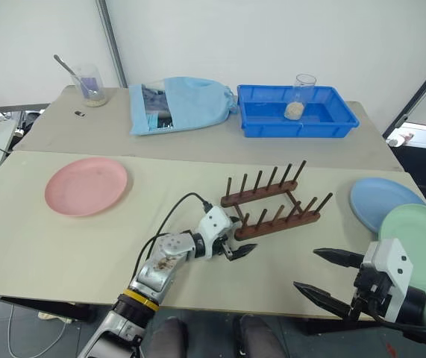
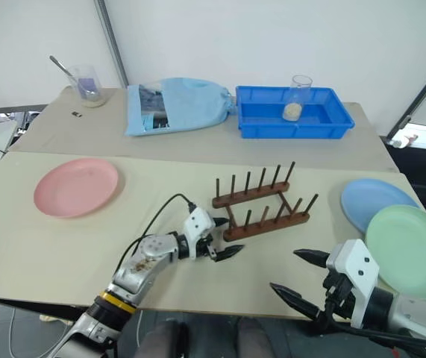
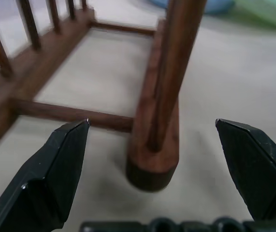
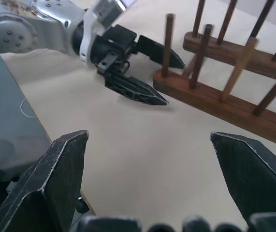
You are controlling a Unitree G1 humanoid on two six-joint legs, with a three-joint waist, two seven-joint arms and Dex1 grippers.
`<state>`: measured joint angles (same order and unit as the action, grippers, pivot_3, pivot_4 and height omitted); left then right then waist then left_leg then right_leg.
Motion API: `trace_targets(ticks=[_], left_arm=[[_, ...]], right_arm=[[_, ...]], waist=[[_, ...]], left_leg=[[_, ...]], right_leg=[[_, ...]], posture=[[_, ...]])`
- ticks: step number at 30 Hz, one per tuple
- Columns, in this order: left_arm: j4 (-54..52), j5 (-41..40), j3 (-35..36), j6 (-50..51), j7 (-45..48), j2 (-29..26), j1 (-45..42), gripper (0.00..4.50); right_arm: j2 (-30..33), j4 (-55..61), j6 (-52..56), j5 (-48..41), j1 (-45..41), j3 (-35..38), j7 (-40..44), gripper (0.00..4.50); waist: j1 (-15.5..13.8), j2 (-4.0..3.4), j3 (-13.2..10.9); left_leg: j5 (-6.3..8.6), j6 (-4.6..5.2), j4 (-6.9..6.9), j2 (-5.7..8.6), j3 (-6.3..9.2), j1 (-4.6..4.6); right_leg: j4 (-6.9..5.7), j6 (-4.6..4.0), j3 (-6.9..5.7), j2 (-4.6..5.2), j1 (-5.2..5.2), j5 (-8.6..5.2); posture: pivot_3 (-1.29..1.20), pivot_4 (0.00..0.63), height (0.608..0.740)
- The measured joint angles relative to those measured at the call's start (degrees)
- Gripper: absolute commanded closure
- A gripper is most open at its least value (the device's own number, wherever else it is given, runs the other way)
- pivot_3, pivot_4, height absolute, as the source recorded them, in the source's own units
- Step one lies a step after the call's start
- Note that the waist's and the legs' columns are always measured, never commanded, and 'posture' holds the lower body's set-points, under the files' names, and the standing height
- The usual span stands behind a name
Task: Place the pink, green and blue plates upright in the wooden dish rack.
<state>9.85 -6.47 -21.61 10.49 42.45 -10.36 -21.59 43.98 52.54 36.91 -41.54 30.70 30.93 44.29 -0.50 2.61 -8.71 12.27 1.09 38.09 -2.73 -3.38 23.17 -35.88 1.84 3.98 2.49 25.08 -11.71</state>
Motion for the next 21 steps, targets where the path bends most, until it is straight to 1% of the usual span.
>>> trace_targets(ticks=[3,4,5,10,14,17,21], left_arm=[[2.4,0.8,0.0,-2.1,0.5,0.7,-1.1,2.74],[2.8,1.0,0.0,-2.7,1.0,0.8,-1.2,3.35],[3.4,1.1,-0.1,-3.3,1.4,0.8,-1.5,3.64],[4.8,1.1,-0.3,-5.5,6.0,-0.4,-2.6,3.64],[8.5,0.9,-1.4,-8.4,12.3,-0.6,-5.3,3.64],[13.0,0.9,-1.6,-10.3,15.6,0.4,-8.4,3.64],[19.7,1.4,-1.8,-12.9,17.6,3.2,-12.2,3.64]], right_arm=[[0.1,1.1,1.0,-1.7,0.8,2.7,-1.2,0.0],[0.1,1.3,1.3,-2.3,1.1,3.5,-1.5,0.0],[0.1,1.6,1.5,-2.7,1.3,3.9,-2.0,0.0],[-0.3,3.3,2.4,-4.8,3.0,5.0,-3.9,0.0],[-0.6,4.3,2.4,-6.0,7.5,8.6,-3.5,0.0],[-1.3,5.0,2.3,-5.7,12.0,10.9,-2.1,0.0],[-2.9,6.0,0.4,-3.4,15.9,11.1,-1.1,0.0]], waist=[[-0.1,-0.05,0.0],[-0.1,-0.06,0.0],[-0.1,-0.06,0.0],[-0.1,-0.08,0.1],[-0.3,-0.09,0.1],[-0.2,-0.09,0.1],[-0.2,-0.08,0.0]], left_leg=[[0.0,0.0,0.13,0.01,0.03,0.01],[0.0,0.0,0.14,0.01,0.04,0.02],[0.0,0.0,0.15,0.01,0.05,0.02],[0.0,0.0,0.16,0.0,0.06,0.08],[0.0,0.0,0.17,0.05,0.14,0.19],[0.0,0.0,0.19,0.06,0.16,0.24],[0.01,0.0,0.2,0.07,0.17,0.26]], right_leg=[[0.0,0.02,0.0,0.01,-0.05,0.01],[0.0,0.03,0.0,0.02,-0.05,0.01],[0.02,0.03,0.0,0.02,-0.06,0.01],[0.01,0.04,-0.01,0.0,-0.02,0.0],[0.08,0.09,-0.02,0.02,-0.01,-0.04],[0.12,0.11,-0.02,0.03,-0.02,-0.05],[0.12,0.12,-0.02,0.03,0.01,-0.05]], posture=[[0.0,0.15,0.719],[0.0,0.15,0.719],[0.0,0.15,0.719],[0.0,0.15,0.719],[0.0,0.15,0.719],[0.0,0.15,0.719],[0.0,0.15,0.719]])
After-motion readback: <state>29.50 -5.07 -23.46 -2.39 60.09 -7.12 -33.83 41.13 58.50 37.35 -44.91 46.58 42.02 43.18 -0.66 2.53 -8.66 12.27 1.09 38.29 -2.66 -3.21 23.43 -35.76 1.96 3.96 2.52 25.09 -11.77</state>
